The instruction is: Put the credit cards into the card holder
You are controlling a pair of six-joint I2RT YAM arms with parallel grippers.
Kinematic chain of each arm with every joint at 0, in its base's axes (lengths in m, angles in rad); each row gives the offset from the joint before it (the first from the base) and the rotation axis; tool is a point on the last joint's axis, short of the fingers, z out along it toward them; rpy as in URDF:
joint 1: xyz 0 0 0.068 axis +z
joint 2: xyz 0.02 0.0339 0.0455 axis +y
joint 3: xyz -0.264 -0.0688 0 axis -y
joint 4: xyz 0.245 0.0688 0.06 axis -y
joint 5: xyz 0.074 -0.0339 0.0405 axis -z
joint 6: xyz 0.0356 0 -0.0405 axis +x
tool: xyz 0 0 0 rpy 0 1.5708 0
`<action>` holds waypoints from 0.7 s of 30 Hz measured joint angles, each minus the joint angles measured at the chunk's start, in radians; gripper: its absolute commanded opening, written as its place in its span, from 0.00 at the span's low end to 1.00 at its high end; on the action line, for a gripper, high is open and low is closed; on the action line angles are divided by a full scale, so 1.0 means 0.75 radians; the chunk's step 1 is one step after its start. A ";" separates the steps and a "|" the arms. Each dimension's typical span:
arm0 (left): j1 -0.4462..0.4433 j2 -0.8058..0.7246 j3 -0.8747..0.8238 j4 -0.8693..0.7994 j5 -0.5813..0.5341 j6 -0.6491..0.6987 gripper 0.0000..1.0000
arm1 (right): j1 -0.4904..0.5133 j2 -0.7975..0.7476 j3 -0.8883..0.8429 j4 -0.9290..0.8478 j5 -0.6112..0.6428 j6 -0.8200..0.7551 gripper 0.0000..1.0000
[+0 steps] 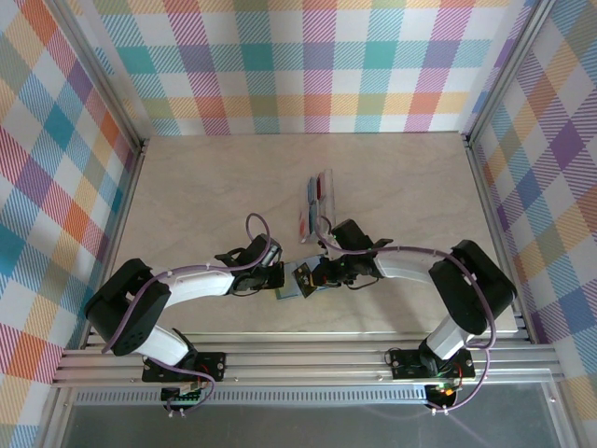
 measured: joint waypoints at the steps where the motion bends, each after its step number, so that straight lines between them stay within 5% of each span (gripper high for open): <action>1: 0.001 0.000 0.000 0.000 0.000 0.000 0.09 | -0.002 0.007 0.003 0.003 -0.005 0.000 0.00; 21: 0.000 -0.004 -0.008 0.013 -0.001 0.000 0.09 | -0.001 0.099 0.081 0.065 0.010 0.042 0.00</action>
